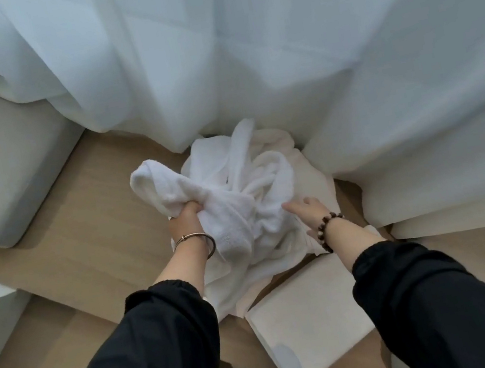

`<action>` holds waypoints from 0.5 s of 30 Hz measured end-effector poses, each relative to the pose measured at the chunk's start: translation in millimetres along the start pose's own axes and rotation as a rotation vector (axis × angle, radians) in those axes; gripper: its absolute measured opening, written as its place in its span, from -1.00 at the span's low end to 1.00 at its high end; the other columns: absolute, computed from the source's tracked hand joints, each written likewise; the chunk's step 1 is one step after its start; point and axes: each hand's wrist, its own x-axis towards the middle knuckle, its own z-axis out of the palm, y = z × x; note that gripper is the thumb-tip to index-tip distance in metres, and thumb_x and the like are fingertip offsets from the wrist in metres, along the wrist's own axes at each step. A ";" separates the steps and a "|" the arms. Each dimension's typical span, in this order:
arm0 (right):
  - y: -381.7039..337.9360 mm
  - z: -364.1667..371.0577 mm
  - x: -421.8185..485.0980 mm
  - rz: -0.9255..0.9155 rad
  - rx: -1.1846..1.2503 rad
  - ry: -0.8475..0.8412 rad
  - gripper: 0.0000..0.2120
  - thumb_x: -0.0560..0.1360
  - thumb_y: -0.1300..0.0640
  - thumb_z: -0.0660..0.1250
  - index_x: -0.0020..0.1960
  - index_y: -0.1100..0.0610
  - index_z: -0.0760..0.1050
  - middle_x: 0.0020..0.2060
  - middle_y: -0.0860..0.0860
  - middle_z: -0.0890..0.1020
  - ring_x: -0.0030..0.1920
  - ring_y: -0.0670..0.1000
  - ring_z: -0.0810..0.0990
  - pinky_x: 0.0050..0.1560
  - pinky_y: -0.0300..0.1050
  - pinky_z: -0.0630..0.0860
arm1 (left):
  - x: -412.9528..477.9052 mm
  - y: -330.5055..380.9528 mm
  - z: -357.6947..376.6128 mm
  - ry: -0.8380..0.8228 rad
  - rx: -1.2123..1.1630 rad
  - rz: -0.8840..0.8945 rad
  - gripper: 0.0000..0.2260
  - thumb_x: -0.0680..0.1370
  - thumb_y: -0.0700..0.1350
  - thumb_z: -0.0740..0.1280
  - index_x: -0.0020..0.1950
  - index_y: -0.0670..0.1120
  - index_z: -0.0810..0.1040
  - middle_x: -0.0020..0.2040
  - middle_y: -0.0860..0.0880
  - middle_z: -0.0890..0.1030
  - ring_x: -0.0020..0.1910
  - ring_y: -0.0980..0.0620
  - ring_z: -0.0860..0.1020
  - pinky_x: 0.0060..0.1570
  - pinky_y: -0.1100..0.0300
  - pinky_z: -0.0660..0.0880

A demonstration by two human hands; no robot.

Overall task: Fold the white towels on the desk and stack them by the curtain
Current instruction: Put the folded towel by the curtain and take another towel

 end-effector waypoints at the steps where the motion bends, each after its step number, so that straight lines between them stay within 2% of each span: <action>1: 3.4 7.1 5.3 0.008 -0.045 0.000 -0.10 0.38 -0.22 0.40 0.54 0.10 0.05 0.47 0.09 0.24 0.42 0.17 0.29 0.37 0.13 0.31 | 2.7 -2.2 -0.1 -0.012 -0.028 -0.022 -0.65 0.36 -0.13 0.35 0.13 -0.16 0.53 -0.08 -0.09 0.64 -0.19 -0.09 0.59 -0.19 0.13 0.47; 3: 5.4 20.6 14.2 -0.026 -0.158 0.000 -0.15 0.36 -0.24 0.40 0.49 0.12 0.19 0.41 0.06 0.35 0.33 0.15 0.39 0.24 0.03 0.39 | 6.6 -6.1 0.6 -0.018 -0.032 -0.043 -0.76 0.35 -0.13 0.36 0.00 -0.15 0.56 -0.21 -0.04 0.63 -0.28 -0.03 0.58 -0.32 0.19 0.40; 5: 0.0 29.2 16.8 -0.061 -0.192 0.040 -0.38 0.42 -0.19 0.32 0.37 0.12 0.36 0.25 0.06 0.49 0.09 0.11 0.48 0.01 -0.07 0.40 | 6.2 -7.3 2.5 -0.016 0.008 -0.011 -0.89 0.36 -0.12 0.38 -0.18 -0.12 0.54 -0.34 0.02 0.59 -0.35 0.00 0.57 -0.37 0.22 0.39; 7: -9.3 26.5 14.1 -0.040 0.047 0.080 -0.50 0.39 -0.10 0.31 0.22 0.17 0.46 0.07 0.08 0.55 0.00 0.11 0.50 0.01 -0.03 0.45 | 9.1 -7.9 4.7 0.008 0.030 0.076 -0.91 0.40 -0.16 0.38 -0.25 -0.05 0.48 -0.36 0.05 0.56 -0.31 -0.01 0.56 -0.34 0.21 0.42; 9: -20.1 10.4 8.2 -0.019 0.412 0.097 -0.54 0.29 -0.02 0.35 0.11 0.19 0.52 0.06 0.15 0.59 0.06 0.19 0.55 0.16 0.12 0.49 | 10.5 -2.8 5.9 0.059 0.057 0.186 -0.85 0.44 -0.18 0.36 -0.26 -0.02 0.41 -0.32 0.05 0.52 -0.17 -0.11 0.56 -0.19 0.15 0.46; 11: -33.1 -12.0 -2.6 -0.038 0.673 0.102 -0.58 0.30 0.09 0.38 0.14 0.17 0.52 0.10 0.18 0.60 0.08 0.23 0.57 0.16 0.16 0.51 | 9.3 2.9 6.3 0.125 0.251 0.331 -0.86 0.46 -0.11 0.36 -0.25 -0.10 0.45 -0.32 0.00 0.51 -0.11 -0.17 0.56 -0.16 0.13 0.40; 13: -47.3 -32.5 -16.9 -0.093 0.769 0.121 -0.53 0.33 0.16 0.37 0.23 0.20 0.47 0.13 0.17 0.59 0.08 0.21 0.58 0.12 0.15 0.54 | 4.3 4.8 9.0 0.179 0.400 0.443 -0.79 0.44 -0.03 0.40 -0.10 -0.17 0.53 -0.19 -0.07 0.59 -0.10 -0.13 0.55 -0.15 0.22 0.34; 15: -62.6 -44.2 -35.6 -0.165 0.792 0.130 -0.53 0.34 0.17 0.35 0.24 0.23 0.46 0.13 0.17 0.58 0.09 0.20 0.58 0.11 0.15 0.55 | -6.2 6.3 16.3 0.141 0.408 0.604 -0.81 0.44 -0.13 0.40 0.00 -0.15 0.51 -0.13 -0.07 0.58 -0.12 -0.07 0.53 -0.16 0.35 0.29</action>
